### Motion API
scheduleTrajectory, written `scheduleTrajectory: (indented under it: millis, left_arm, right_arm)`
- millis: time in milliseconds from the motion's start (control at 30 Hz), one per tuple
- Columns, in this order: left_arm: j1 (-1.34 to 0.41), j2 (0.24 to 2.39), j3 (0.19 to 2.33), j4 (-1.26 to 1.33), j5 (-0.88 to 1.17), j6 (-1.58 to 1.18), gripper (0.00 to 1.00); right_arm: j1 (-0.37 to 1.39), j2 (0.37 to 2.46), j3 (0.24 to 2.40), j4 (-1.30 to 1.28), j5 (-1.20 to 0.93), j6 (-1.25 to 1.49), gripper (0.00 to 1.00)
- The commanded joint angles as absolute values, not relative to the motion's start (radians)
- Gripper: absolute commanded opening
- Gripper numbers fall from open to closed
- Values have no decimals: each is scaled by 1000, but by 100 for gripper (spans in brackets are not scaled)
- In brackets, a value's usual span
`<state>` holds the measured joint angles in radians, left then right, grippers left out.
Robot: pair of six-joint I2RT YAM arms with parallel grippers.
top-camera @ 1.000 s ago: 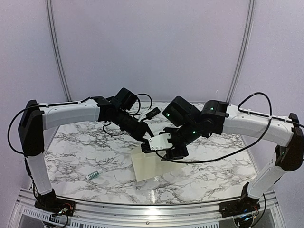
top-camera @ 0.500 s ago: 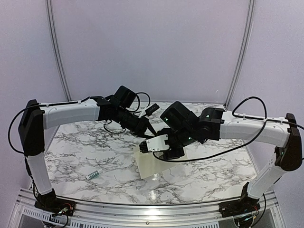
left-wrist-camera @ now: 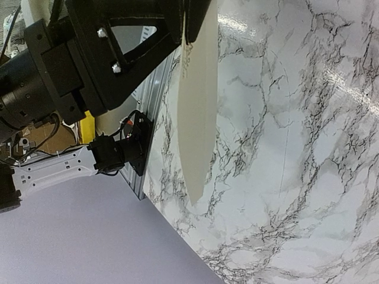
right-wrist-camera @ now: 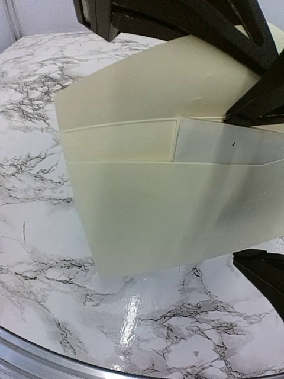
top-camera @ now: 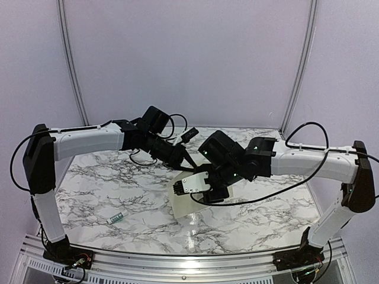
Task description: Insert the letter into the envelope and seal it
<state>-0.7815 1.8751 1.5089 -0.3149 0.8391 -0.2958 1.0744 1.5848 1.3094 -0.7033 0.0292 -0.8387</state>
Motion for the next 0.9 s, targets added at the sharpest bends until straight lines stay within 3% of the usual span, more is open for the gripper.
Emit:
scheduleTrajectory:
  millis: [0,633,867]
  left_arm:
    - [-772,1872,1511,-274,878,-299,0]
    - [-759,1861,1484,-259,876,-301,0]
    - [-748,1842,1441,-259,831,-288,0]
  right_arm:
    - [1081,1588,1304,-705,11,-826,68]
    - [1080,1639,1346,-751,-49,-798,72]
    - [1048,1540,1425,-765,-46,-783,72]
